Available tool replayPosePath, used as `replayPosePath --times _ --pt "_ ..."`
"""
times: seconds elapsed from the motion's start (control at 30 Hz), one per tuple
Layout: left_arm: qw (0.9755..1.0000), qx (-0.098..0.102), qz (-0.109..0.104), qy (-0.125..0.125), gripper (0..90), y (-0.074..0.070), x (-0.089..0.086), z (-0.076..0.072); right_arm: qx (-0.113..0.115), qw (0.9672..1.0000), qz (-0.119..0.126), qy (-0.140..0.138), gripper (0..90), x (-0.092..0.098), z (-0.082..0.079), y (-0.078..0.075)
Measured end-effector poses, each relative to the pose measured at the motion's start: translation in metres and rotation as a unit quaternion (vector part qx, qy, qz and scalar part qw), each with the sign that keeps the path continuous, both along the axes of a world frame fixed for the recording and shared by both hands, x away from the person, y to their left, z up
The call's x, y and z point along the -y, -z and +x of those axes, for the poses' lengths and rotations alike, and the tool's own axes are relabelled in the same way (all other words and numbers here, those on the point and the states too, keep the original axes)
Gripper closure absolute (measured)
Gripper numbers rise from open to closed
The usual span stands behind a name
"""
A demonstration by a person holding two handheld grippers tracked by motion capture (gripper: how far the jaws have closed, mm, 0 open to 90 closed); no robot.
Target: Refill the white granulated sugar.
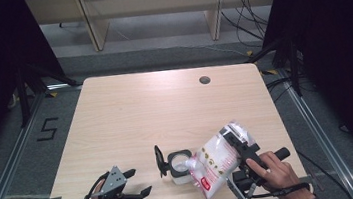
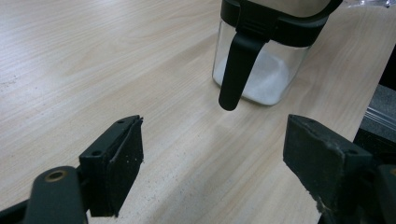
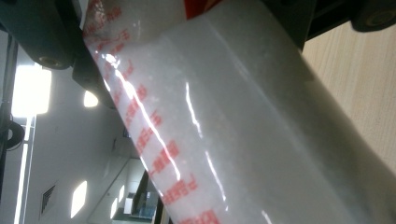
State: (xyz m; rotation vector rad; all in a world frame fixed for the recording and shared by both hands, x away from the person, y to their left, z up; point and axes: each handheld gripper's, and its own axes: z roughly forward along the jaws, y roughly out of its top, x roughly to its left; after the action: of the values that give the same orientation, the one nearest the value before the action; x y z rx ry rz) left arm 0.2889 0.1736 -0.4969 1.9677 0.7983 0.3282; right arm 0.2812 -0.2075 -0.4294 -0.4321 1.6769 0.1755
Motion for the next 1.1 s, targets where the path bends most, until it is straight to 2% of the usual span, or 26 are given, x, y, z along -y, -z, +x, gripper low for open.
replayPosePath --times 0.03,0.07,0.1,0.13,0.17,0.2,0.23,0.3,0.33,0.47,0.57,0.73,0.8,0.83,0.9,0.93,0.97,1.03,1.1 --pt "1.0 0.001 0.003 0.007 22.7 0.0003 -0.0005 0.0 0.008 0.9999 -0.011 -0.009 44.2 -0.001 0.0005 -0.0022" --pt "0.9999 0.004 0.003 0.011 23.8 0.0007 -0.0004 -0.0004 0.005 0.9999 -0.006 -0.008 44.2 -0.0003 0.0011 -0.001" --pt "0.9999 0.005 0.008 0.011 23.8 0.0004 -0.0005 -0.0004 0.015 0.9995 -0.022 -0.017 44.2 -0.0013 0.0012 -0.0038" --pt "1.0 0.002 0.002 0.009 23.4 0.0005 0.0 0.0003 0.017 0.9994 -0.026 -0.016 44.2 -0.0015 0.0008 -0.0045" --pt "0.9999 0.008 0.004 0.012 22.9 0.0 -0.0006 0.0017 0.017 0.9994 -0.026 -0.016 44.2 -0.0015 0.0009 -0.0045" --pt "1.0 -0.001 -0.002 0.0 21.8 0.0003 0.0001 -0.0001 0.016 0.9994 -0.023 -0.018 44.2 -0.0013 0.0015 -0.0041" --pt "1.0 -0.002 -0.001 -0.001 21.4 0.0004 -0.0008 -0.0007 0.014 0.9995 -0.021 -0.017 44.2 -0.0012 0.0015 -0.0037" --pt "1.0 0.007 0.003 0.005 21.0 0.0 -0.0026 0.0015 0.015 0.9995 -0.023 -0.016 44.2 -0.0012 0.0014 -0.0041" --pt "1.0 0.006 -0.001 -0.001 20.8 -0.0002 -0.0018 0.0014 0.015 0.9995 -0.023 -0.016 44.2 -0.0011 0.0014 -0.0041" --pt "0.9999 0.008 0.005 0.005 19.8 0.0 -0.0024 0.001 0.014 0.9995 -0.024 -0.015 44.2 -0.0009 0.0016 -0.004" --pt "0.9999 -0.001 -0.009 -0.01 19.0 0.0004 -0.001 0.0002 0.013 0.9995 -0.024 -0.015 44.2 -0.0009 0.0015 -0.004" --pt "1.0 0.008 0.002 -0.001 18.7 -0.0004 -0.0033 0.0017 0.015 0.9995 -0.023 -0.016 44.2 -0.0011 0.0015 -0.004" --pt "0.9999 -0.001 -0.007 -0.008 18.7 0.0007 -0.0016 -0.0003 0.014 0.9995 -0.023 -0.016 44.2 -0.0011 0.0015 -0.0039" --pt "1.0 -0.002 -0.001 -0.007 18.7 0.0004 -0.0025 0.0002 0.015 0.9995 -0.024 -0.016 44.3 -0.0011 0.0014 -0.0041" --pt "1.0 0.007 0.004 -0.001 18.7 -0.0005 -0.0036 0.0021 0.017 0.9994 -0.025 -0.019 44.3 -0.0015 0.0015 -0.0043" --pt "1.0 0.007 -0.001 -0.003 18.7 -0.0001 -0.0031 0.0016 0.009 0.9998 -0.016 -0.005 44.3 -0.0008 0.0 -0.0028" --pt "0.9999 -0.003 -0.01 -0.012 18.7 0.0008 -0.0021 -0.0002 0.003 1.0 -0.004 -0.001 44.3 -0.0006 -0.0004 -0.001" --pt "1.0 0.0 -0.002 -0.009 18.7 0.0002 -0.0037 0.0011 0.018 0.9994 -0.025 -0.016 44.3 -0.0021 0.0003 -0.0046" --pt "0.9999 -0.001 -0.005 -0.012 18.7 0.0003 -0.0032 0.001 0.019 0.9993 -0.027 -0.019 44.3 -0.0021 0.0005 -0.0048"
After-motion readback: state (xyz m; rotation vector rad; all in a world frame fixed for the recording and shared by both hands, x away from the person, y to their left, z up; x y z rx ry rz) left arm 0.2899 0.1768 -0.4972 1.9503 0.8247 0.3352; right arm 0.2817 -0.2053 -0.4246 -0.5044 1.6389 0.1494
